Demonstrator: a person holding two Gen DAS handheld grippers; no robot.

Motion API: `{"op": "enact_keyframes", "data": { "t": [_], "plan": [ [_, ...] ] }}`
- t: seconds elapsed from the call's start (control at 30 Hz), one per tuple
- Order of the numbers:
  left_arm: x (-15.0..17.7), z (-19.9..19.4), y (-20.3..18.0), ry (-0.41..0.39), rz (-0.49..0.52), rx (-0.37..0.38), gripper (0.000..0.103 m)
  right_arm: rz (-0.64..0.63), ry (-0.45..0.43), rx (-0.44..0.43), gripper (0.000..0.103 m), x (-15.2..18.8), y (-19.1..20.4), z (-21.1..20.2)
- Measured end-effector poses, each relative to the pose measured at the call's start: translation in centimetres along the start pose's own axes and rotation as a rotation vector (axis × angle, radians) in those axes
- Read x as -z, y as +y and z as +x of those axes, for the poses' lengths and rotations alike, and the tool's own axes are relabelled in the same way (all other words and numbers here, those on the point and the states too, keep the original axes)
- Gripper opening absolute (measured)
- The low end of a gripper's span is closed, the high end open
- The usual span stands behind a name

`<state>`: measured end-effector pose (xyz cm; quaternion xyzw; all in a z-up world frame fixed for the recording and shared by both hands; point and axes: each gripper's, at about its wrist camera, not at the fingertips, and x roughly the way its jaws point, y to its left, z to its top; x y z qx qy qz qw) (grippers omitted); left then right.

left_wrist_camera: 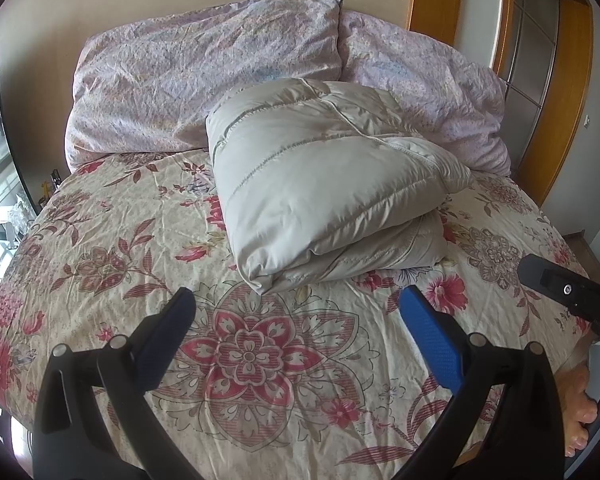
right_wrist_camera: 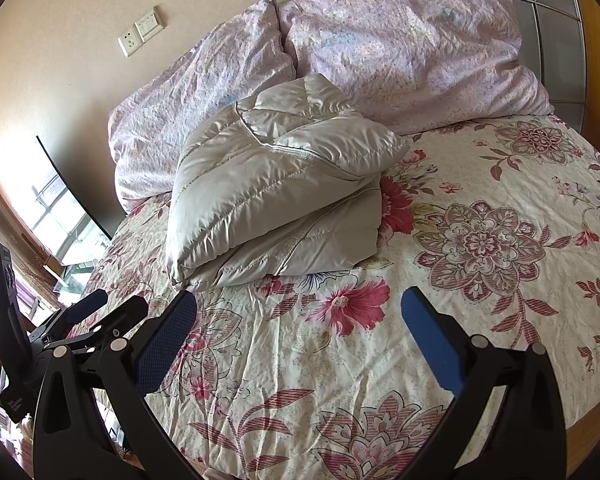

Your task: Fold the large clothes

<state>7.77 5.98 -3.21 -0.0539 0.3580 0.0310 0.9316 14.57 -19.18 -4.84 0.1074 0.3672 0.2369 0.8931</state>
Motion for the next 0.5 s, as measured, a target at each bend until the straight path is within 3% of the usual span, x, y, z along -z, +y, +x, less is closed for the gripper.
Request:
{"op": "enact_keyframes", "data": {
  "t": [0.5],
  "plan": [
    [-0.01,0.12,-0.13,0.003,0.004,0.000,0.101,0.002,-0.001,0.001,0.102,0.02,-0.03,-0.01]
  ]
}}
